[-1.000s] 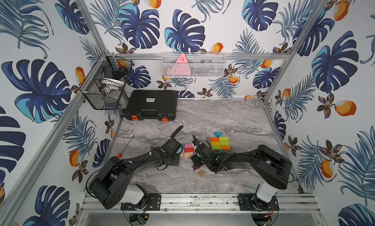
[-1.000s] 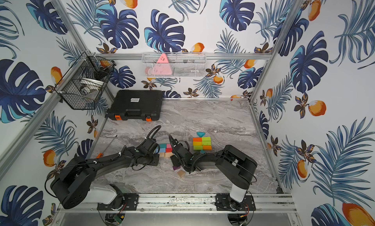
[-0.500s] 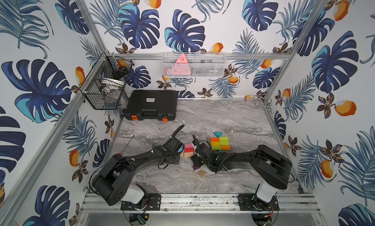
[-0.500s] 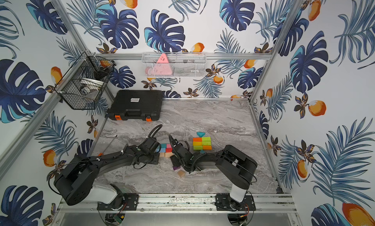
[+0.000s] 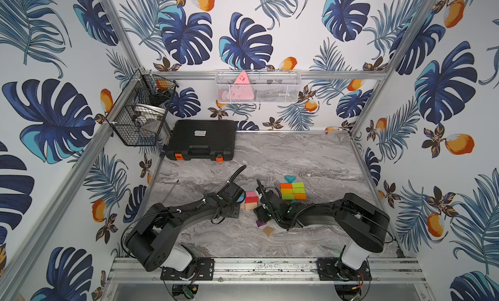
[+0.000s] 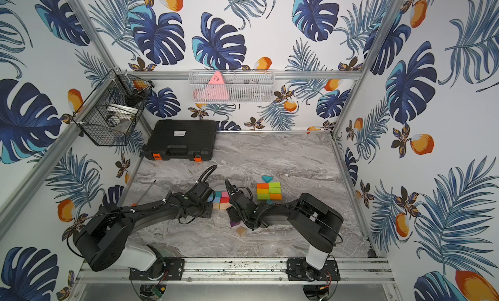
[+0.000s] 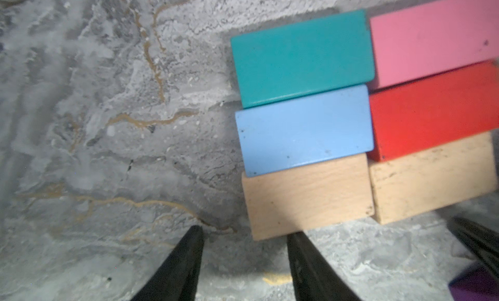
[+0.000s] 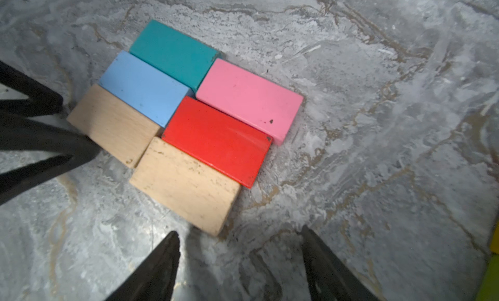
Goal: Assemble a piece of candy with building blocks
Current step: Assemble the building blocks at the center of the board.
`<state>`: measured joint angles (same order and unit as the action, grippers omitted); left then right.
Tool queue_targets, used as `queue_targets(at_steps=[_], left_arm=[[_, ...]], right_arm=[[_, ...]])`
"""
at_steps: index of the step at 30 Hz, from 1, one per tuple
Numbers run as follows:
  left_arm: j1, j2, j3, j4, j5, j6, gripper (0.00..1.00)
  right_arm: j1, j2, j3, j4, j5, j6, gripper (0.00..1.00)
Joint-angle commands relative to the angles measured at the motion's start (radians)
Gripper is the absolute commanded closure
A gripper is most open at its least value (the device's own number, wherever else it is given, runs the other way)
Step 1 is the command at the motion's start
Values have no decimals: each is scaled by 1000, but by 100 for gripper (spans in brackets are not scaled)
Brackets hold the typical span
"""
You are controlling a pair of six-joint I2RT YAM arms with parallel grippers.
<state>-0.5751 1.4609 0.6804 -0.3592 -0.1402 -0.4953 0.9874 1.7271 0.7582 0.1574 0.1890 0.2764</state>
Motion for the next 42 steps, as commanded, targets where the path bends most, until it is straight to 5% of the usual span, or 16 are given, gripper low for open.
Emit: queue_targets(at_steps=[1,6,11,25,42], left_arm=[[3,-18,-11,-36,18,2,44],[4,-166,-41,-60,60,-22,44],[5,-249,-21,-87,-24,-27,43],[216,-7,72,44,47,15,49],[222,71,57,103,146,18,52]], right_arm=[[0,-17,-14,-169,-62,28,27],[-1,-94,-22,-188,-62,16,27],[-52,-157,-11,-205,-65,18,27],[-206,31,166,-241,-84,-46,27],[-217,148,256,-257,-91,-78,27]])
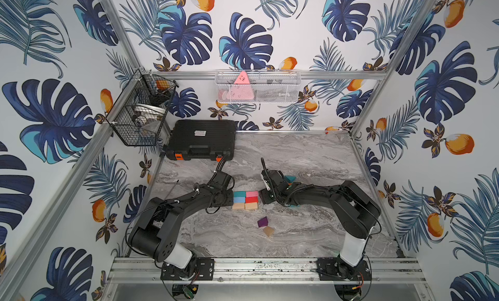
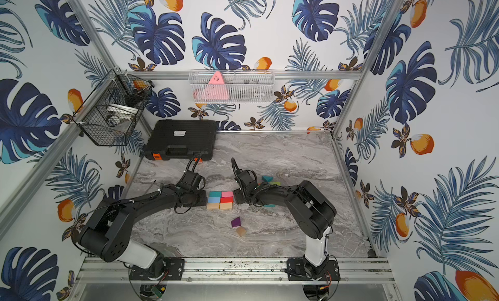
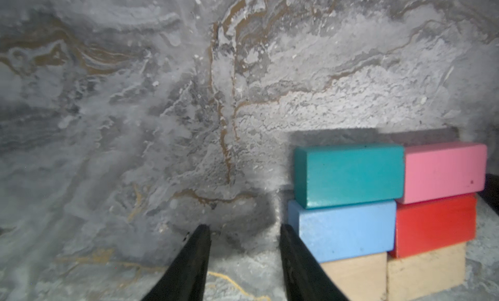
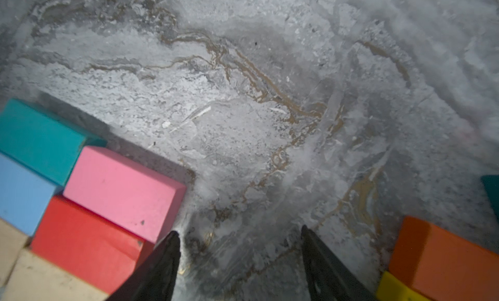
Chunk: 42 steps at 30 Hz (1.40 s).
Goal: Assemble a piece of candy with building blocks
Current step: Assemble the building blocks at the center of the board.
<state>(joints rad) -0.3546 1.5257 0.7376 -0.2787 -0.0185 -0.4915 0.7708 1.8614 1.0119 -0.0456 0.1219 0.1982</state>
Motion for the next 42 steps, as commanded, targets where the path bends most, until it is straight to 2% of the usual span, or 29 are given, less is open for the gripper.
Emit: queue_targets(at_steps=[1,12,26,31,42], left_arm=[[2,10,1,25,23,14,52],[1,42,-8,57,56,13,53],[3,-12,-13,13,-36,-2,49],[2,10,13,6,-20,-5,49],[2,-166,-84,-51,-18,-64,49]], right_arm=[[-1,16,2,-53,-25,0,27],[-1,24,-3,-46,-43,-5,27],[-6,-8,-29,-38,-9,0,27],[-6,-24,-34,-41,-1,0,27],[-3,-111,-72,-66,-42,28,27]])
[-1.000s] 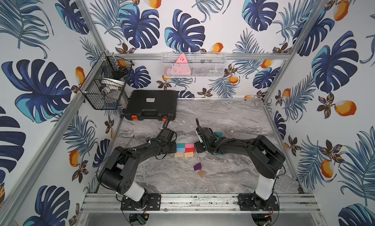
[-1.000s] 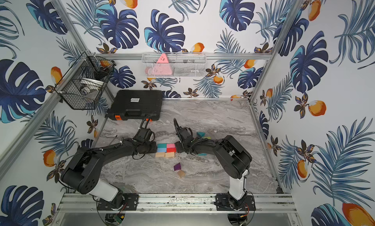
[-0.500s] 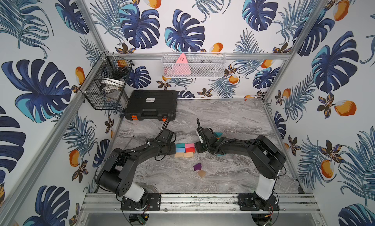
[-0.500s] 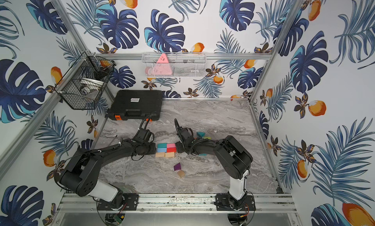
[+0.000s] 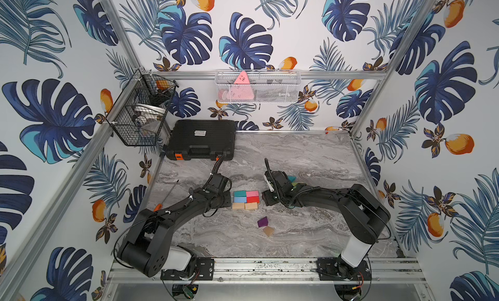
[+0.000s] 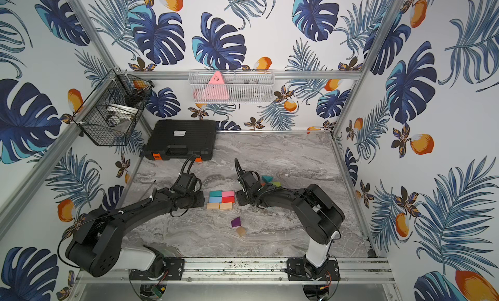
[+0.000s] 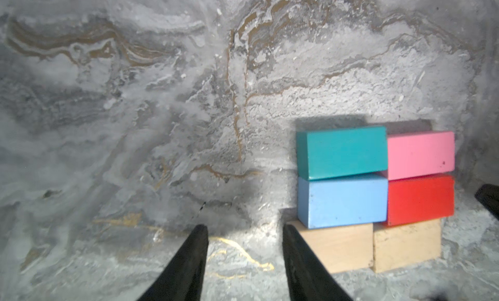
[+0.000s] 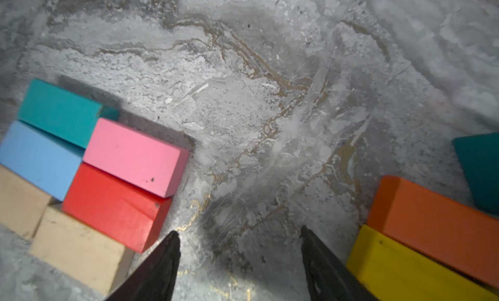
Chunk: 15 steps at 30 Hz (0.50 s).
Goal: Assemble a piece of candy with building blocks
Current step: Assemble the building blocks at the center of the board.
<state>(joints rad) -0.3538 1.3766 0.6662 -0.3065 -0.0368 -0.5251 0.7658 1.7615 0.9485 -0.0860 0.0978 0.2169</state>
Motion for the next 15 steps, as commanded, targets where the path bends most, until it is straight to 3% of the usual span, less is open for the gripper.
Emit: queue_targets(at_steps=[1,15], left_arm=[[1,-22,-20,-26,11,-36,50],[-6,-4,-112,54,124,-77,54]], right_arm=[[1,-11,-13,-27,-18,7,27],[9,28,-20,-9,-43,6,27]])
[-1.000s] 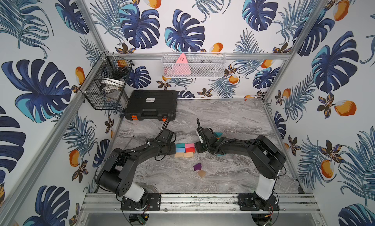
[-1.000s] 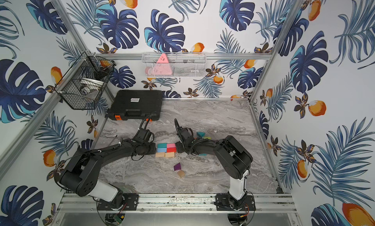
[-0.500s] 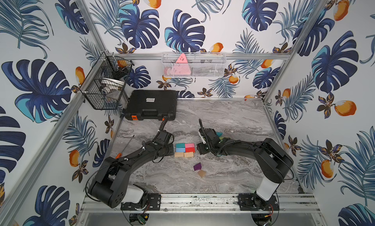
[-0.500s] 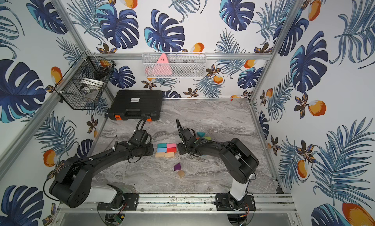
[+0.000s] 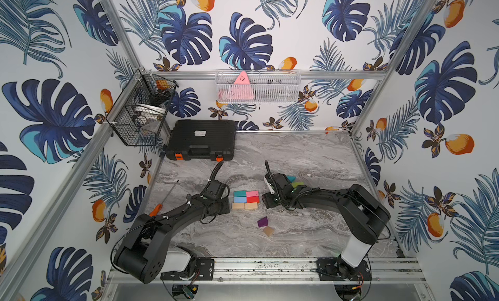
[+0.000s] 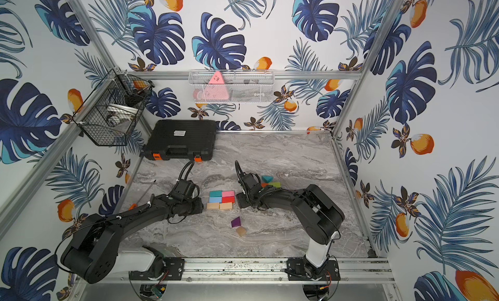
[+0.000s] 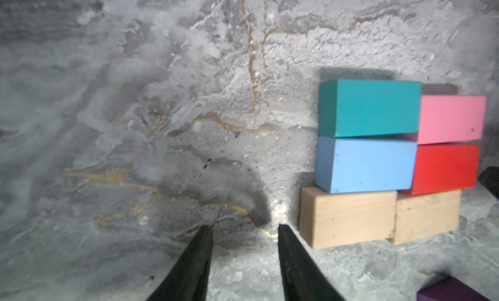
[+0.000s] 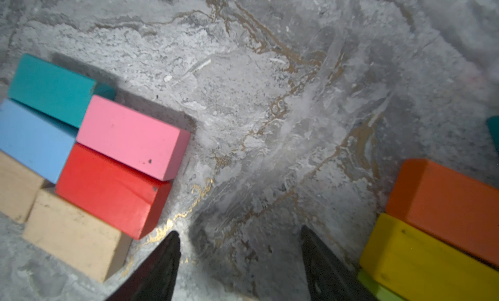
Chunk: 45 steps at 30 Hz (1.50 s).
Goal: Assemble a piece of candy with building blocks
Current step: Assemble the building blocks at the center of the board.
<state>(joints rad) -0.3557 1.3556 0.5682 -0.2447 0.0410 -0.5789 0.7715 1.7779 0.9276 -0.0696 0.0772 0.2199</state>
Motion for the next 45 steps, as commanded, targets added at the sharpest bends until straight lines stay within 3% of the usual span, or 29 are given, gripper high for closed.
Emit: queue_targets(at_steps=[1,16,30,45], left_arm=[[-6,20,-15,-4,46,-23,55],[-37,56,4,-4,22,-17,55],[-36,-46,-10,-78,-60,-13,53],[-37,-40,-42,-42,-45,-7,53]], right_arm=[[3,12,-1,-24,-22,2,27],[3,23,-5,-18,-25,-2,27],[6,-45,-27,-49,-26,-8,27],[7,38,13,-33,-61,-11,27]])
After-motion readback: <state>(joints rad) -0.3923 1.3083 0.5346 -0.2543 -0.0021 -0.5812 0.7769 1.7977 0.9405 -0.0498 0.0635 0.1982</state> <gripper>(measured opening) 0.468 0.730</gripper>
